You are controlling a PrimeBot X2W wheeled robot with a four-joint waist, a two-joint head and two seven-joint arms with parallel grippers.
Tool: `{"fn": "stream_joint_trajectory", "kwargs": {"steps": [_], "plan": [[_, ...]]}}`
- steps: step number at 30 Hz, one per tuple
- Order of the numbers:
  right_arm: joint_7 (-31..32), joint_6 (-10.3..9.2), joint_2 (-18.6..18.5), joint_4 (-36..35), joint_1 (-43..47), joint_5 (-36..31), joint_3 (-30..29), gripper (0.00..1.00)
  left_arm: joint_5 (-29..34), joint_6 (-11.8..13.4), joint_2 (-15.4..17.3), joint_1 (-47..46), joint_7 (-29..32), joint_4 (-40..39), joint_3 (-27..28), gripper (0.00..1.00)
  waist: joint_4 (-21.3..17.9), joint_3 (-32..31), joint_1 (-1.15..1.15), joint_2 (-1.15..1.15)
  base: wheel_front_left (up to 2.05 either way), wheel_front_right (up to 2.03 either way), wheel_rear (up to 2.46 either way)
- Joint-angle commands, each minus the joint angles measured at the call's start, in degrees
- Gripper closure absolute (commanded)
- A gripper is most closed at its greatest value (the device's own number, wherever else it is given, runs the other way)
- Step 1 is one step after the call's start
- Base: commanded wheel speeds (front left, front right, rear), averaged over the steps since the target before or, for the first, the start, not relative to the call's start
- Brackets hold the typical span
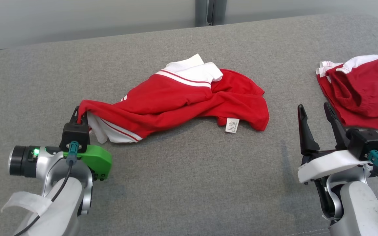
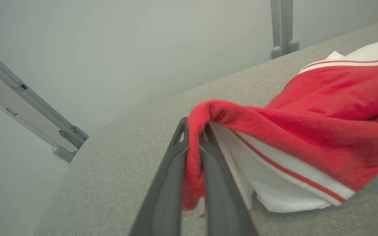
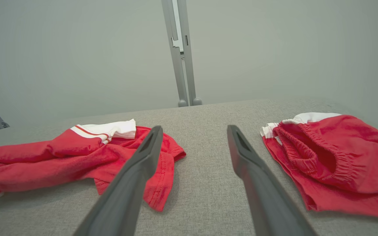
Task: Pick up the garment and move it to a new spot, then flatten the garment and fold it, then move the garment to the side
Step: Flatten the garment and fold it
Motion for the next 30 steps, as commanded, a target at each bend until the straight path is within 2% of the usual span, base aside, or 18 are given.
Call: {"fn": "stream_joint_trajectory", "kwargs": {"steps": [1,5,9,18,21,22,30], "plan": [[0.08,-0.04,-0.14,-0.11,0.13,-0.03,0.06,0.00,-0.32,0.31,0.65,0.69,0.30,-0.20,0.13,1.00,-0.18,0.17,0.00,0.00,0.00,0.00,0.00],[-0.12,-0.03,-0.14,0.33,-0.84,0.28,0.58,0.00,-1.42,0.08,1.64,-0.44,1.02,0.68,1.29,1.00,-0.96,1.06,0.00,0.00,0.00,0.00,0.00],[-0.26,-0.04,-0.15,0.98,-1.75,0.24,0.99,0.00,-1.51,-1.12,1.15,-3.92,-0.15,3.62,1.41,1.00,-1.63,1.87,0.00,0.00,0.00,0.00,0.00],[-0.76,-0.04,-0.14,2.44,-3.79,0.38,2.59,0.00,-3.53,-4.88,-0.01,-11.80,0.11,16.81,1.97,1.00,-4.26,3.57,0.00,0.00,0.00,0.00,0.00],[-1.01,-0.04,-0.13,2.95,-4.12,0.33,2.62,0.00,-3.21,-5.51,-0.50,-13.93,-1.63,20.72,1.66,0.44,-4.82,3.92,0.00,0.00,0.00,0.00,0.00],[-1.12,-0.04,-0.13,3.11,-4.17,0.30,2.64,0.00,-3.08,-5.66,-0.68,-14.56,-2.42,21.77,1.57,0.00,-4.94,4.00,0.00,0.00,0.00,0.00,0.00],[-1.03,-0.04,-0.13,4.38,-4.40,-0.01,3.12,0.00,-2.68,-7.05,-2.88,-19.32,-8.14,29.45,0.77,0.00,-4.87,3.28,0.00,0.00,0.00,0.00,0.00]]}}
